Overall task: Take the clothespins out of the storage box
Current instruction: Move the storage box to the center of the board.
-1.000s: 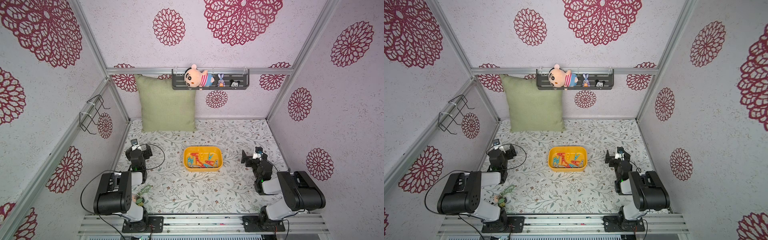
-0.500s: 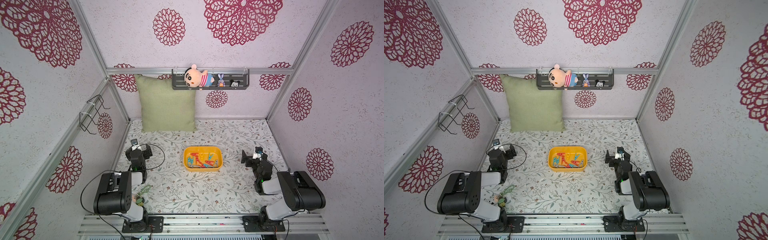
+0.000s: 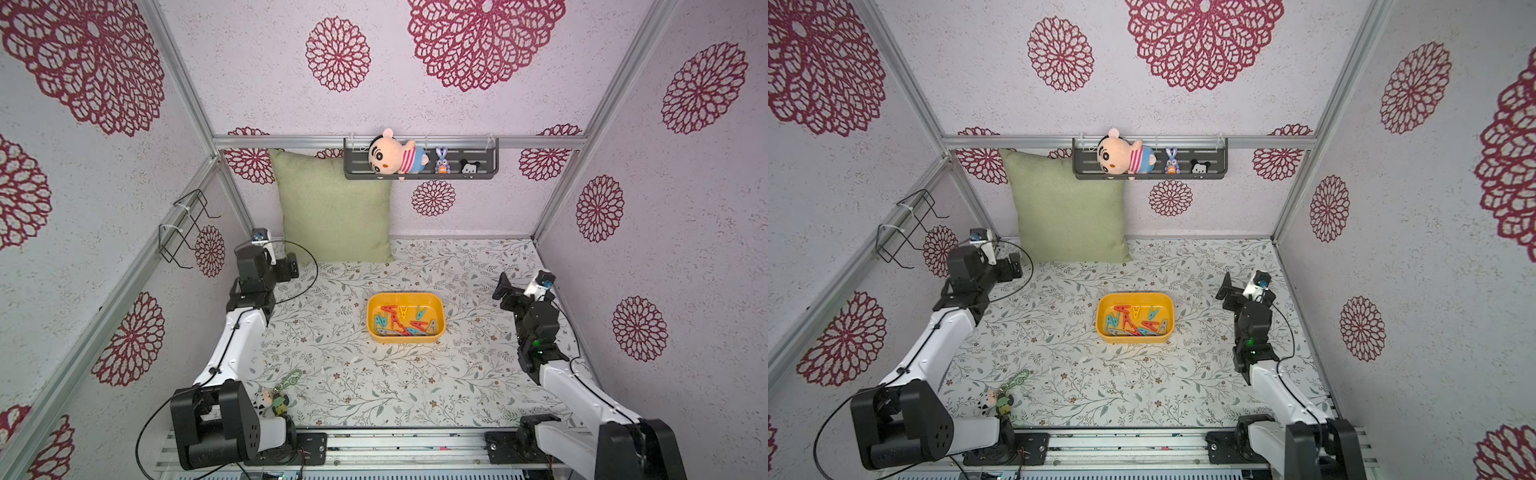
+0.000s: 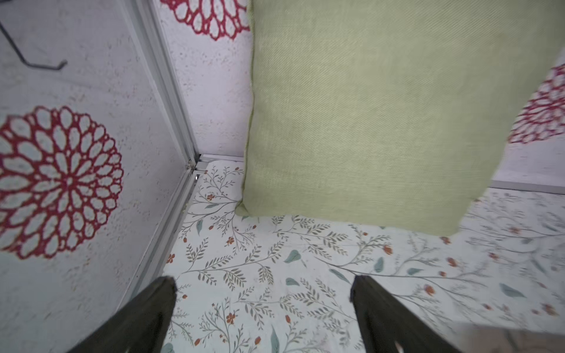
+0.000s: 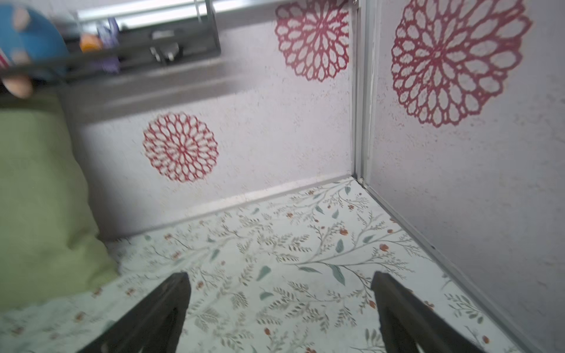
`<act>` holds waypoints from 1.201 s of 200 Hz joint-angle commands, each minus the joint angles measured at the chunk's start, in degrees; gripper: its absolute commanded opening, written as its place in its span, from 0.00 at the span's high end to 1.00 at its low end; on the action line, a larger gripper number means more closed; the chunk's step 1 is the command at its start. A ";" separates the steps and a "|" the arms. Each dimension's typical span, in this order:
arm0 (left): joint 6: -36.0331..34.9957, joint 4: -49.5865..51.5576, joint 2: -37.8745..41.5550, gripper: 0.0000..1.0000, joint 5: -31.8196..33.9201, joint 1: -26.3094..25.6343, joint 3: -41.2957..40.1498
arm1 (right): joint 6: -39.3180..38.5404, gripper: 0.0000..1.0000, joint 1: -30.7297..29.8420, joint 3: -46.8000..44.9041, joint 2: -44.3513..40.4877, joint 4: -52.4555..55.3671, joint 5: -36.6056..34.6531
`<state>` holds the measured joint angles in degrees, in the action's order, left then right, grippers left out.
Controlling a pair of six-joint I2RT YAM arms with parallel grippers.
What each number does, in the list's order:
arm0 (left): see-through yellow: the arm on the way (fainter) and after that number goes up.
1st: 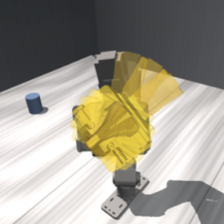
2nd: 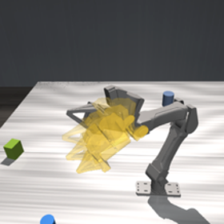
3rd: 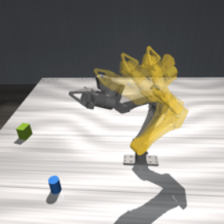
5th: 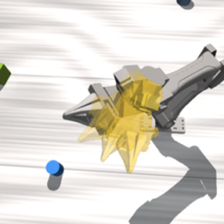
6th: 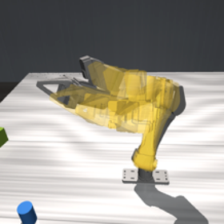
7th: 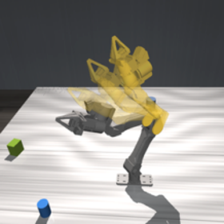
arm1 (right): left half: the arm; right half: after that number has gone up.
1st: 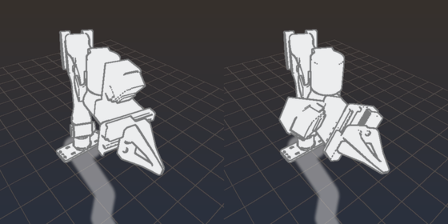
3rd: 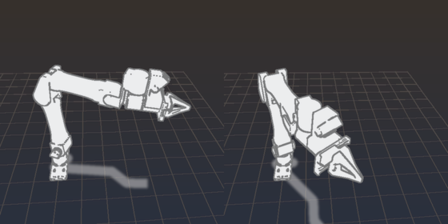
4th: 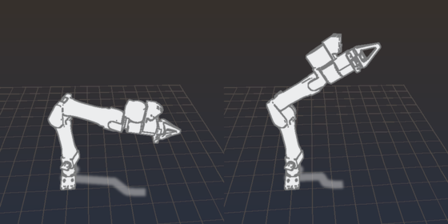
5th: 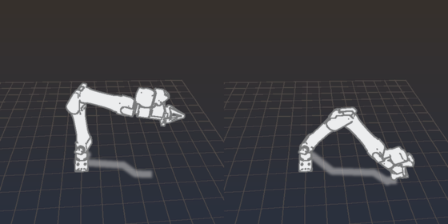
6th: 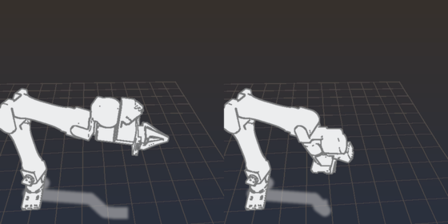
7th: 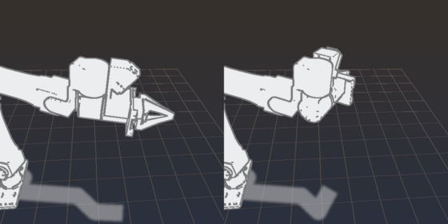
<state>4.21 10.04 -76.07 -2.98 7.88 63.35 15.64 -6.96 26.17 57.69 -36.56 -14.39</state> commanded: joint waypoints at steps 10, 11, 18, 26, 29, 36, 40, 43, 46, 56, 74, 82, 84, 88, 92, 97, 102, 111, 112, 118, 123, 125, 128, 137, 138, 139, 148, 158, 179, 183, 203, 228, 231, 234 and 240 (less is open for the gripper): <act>-3.48 33.76 3.58 0.03 -18.01 0.53 5.38 | 13.65 0.01 0.46 4.80 -2.45 24.12 10.96; -3.71 33.87 3.79 0.03 -18.41 0.54 5.38 | 13.77 0.01 0.46 5.13 -2.34 24.93 11.36; -5.06 35.01 5.04 0.03 -20.21 0.51 5.02 | 14.28 0.01 0.33 7.88 -1.23 29.32 14.56; -6.66 36.01 6.94 0.03 -21.38 0.45 4.13 | 14.29 0.02 -0.16 11.17 0.40 34.83 17.85; -7.27 36.40 7.45 0.03 -21.80 0.40 3.70 | 14.19 0.03 -0.38 12.32 1.02 36.98 19.00; -8.66 37.33 8.40 0.03 -22.47 0.47 2.64 | 13.98 0.08 -1.32 15.00 2.48 40.94 21.03; -9.39 37.80 8.75 0.03 -22.91 0.47 1.95 | 13.95 0.10 -2.14 16.28 3.25 43.36 21.61; -9.66 38.06 8.90 0.03 -23.03 0.47 1.42 | 14.05 0.12 -2.83 17.08 3.74 44.84 21.85; -9.61 38.08 9.02 0.03 -23.17 0.45 0.90 | 14.20 0.14 -3.60 17.74 4.17 46.46 21.95; -8.44 38.33 8.46 0.03 -23.93 0.47 -0.48 | 14.29 0.18 -6.77 19.40 5.53 50.07 22.08; -5.69 38.26 6.63 0.03 -26.94 0.47 -2.27 | 13.66 0.22 -12.53 22.35 9.19 54.90 21.38; -4.46 36.23 5.94 0.03 -27.56 0.47 -3.55 | 13.40 0.24 -13.97 23.31 10.90 56.23 21.40; -4.18 35.74 5.78 0.03 -27.53 0.47 -3.86 | 13.31 0.24 -14.27 23.48 11.49 56.42 21.42; -3.70 34.75 5.57 0.03 -27.50 0.47 -4.53 | 13.03 0.26 -14.81 23.70 12.42 56.58 21.42; -3.33 33.92 5.27 0.03 -27.37 0.47 -5.05 | 12.73 0.26 -15.19 23.95 13.30 56.67 21.24; -3.02 33.00 5.02 0.03 -27.08 0.47 -5.59 | 12.56 0.28 -15.57 24.22 14.38 56.62 21.16; -2.71 32.20 4.72 0.03 -26.50 0.47 -6.05 | 12.35 0.32 -15.78 24.35 15.57 56.40 20.97; -1.59 30.78 4.30 0.03 -24.97 0.47 -6.80 | 12.13 0.38 -15.93 24.73 17.61 55.96 20.98; -1.49 30.63 4.24 0.03 -24.75 0.42 -6.86 | 12.13 0.38 -15.95 24.77 17.80 55.93 20.98; -0.87 29.67 3.90 0.03 -23.78 0.38 -7.38 | 12.04 0.42 -16.05 25.09 18.97 55.57 20.90; -0.54 28.76 3.71 0.03 -23.17 0.38 -7.83 | 12.05 0.42 -16.18 25.24 19.85 55.23 20.65; -0.41 28.42 3.62 0.03 -22.91 0.43 -7.94 | 12.05 0.42 -16.20 25.24 20.14 55.02 20.48; -0.23 28.01 3.49 0.03 -22.64 0.34 -8.16 | 12.05 0.43 -16.31 25.32 20.70 54.75 20.42; -0.08 27.15 3.05 0.03 -22.05 0.38 -8.61 | 11.74 0.43 -16.53 25.78 22.33 54.24 20.19; -0.08 27.10 3.04 0.03 -21.97 0.34 -8.61 | 11.67 0.43 -16.56 25.86 22.57 54.19 20.19; -0.08 27.07 3.00 0.03 -21.93 0.32 -8.60 | 11.68 0.43 -16.62 25.95 22.78 54.16 20.19; -0.16 26.92 2.54 0.03 -21.61 0.15 -8.60 | 11.40 0.45 -16.86 26.82 24.64 53.75 20.28; -0.16 27.04 1.93 0.03 -21.43 -0.12 -8.47 | 10.97 0.48 -17.41 27.95 26.72 53.48 20.44; -0.08 27.40 0.98 0.03 -21.45 -1.15 -8.38 | 10.63 0.51 -18.60 30.17 30.49 52.93 20.51; -0.03 27.32 0.89 0.03 -21.48 -1.39 -8.34 | 10.68 0.52 -18.76 30.54 31.04 52.90 20.41; 0.02 26.63 0.84 0.03 -20.88 -2.73 -8.81 | 11.16 0.57 -19.55 32.24 33.43 53.08 18.69; -0.08 26.43 0.66 0.03 -20.18 -4.88 -8.86 | 11.74 0.64 -20.32 33.24 35.07 52.93 16.38; -0.12 26.43 0.66 0.03 -20.07 -5.22 -8.86 | 11.85 0.64 -20.41 33.24 35.16 52.86 16.14; -0.16 26.43 0.60 0.02 -19.93 -5.56 -8.86 | 11.95 0.64 -20.52 33.24 35.20 52.78 15.79; -0.16 26.49 0.42 0.02 -19.64 -6.19 -8.78 | 12.16 0.64 -20.74 33.33 35.37 52.65 15.28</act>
<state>4.12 38.22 -75.31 -23.70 3.97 54.68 27.14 -26.92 57.98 92.84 16.49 4.32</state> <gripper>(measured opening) 0.975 0.363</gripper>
